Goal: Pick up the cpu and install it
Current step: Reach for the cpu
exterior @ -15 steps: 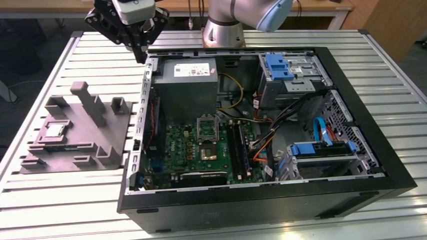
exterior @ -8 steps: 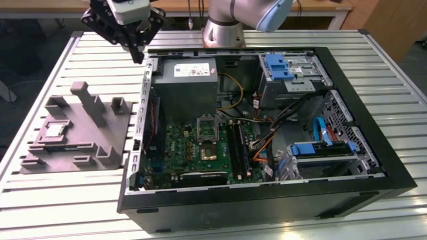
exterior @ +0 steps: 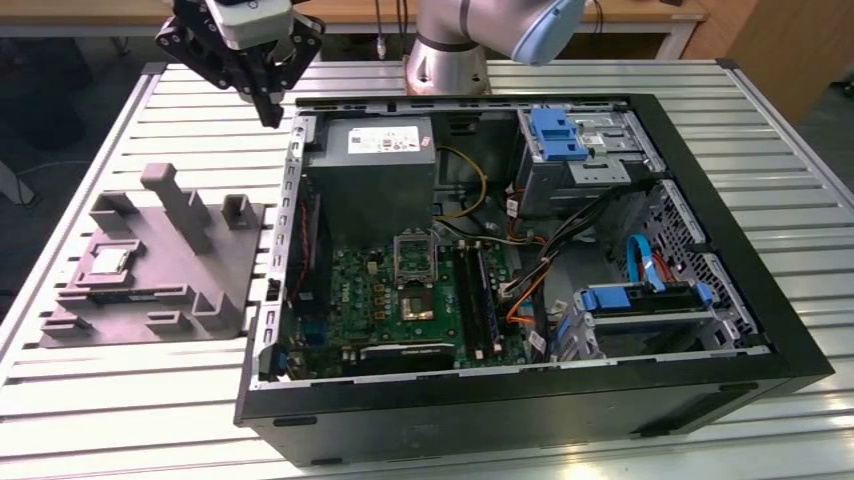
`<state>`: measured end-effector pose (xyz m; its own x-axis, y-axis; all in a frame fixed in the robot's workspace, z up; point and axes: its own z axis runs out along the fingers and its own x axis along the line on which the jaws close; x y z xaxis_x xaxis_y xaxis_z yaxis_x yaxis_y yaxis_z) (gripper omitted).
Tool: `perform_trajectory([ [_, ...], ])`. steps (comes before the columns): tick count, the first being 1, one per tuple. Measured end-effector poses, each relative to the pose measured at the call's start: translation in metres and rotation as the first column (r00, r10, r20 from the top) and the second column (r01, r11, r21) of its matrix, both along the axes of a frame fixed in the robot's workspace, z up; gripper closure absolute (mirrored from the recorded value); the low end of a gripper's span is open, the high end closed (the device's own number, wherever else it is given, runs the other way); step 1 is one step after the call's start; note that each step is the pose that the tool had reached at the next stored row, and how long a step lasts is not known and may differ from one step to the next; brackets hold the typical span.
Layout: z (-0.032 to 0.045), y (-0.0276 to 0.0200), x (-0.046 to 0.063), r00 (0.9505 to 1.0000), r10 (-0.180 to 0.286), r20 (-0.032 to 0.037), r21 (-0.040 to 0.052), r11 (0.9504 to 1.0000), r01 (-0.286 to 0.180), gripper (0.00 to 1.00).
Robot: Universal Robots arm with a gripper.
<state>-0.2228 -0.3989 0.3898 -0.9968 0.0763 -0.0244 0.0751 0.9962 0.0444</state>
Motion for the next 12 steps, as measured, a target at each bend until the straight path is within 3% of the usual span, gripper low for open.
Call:
perform_trajectory([
  [12,0.0,0.0,-0.0037,1.0,0.0,-0.0001,-0.0001,1.0,0.0,0.89],
])
